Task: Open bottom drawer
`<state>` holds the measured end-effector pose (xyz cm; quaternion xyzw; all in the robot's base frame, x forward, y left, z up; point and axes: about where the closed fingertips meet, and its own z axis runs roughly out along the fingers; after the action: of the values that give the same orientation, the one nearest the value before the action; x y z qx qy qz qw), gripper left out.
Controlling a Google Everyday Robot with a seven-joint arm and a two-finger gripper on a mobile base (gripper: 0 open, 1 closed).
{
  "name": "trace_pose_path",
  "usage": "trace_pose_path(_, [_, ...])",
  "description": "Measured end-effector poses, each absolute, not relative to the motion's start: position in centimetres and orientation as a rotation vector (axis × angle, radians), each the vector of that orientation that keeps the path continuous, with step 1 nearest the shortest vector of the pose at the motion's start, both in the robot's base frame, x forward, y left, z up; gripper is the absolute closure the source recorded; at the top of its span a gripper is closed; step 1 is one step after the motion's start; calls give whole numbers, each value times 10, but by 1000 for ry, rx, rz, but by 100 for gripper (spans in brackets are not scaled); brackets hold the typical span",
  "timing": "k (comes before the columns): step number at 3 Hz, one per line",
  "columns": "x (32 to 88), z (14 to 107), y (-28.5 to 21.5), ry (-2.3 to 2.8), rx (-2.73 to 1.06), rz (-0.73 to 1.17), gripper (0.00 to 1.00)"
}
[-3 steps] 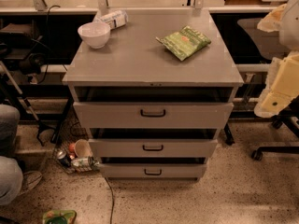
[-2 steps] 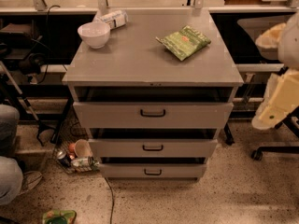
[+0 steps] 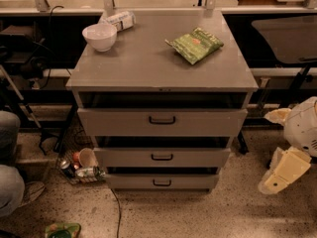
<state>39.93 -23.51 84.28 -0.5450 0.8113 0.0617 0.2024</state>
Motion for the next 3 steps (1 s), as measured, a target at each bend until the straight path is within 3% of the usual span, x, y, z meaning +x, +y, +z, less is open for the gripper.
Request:
trace_pose_path(2, [400,821,-236,2234,-1549,161,0])
trace_pose_path(3, [414,763,-241,2172,-1620,153,0])
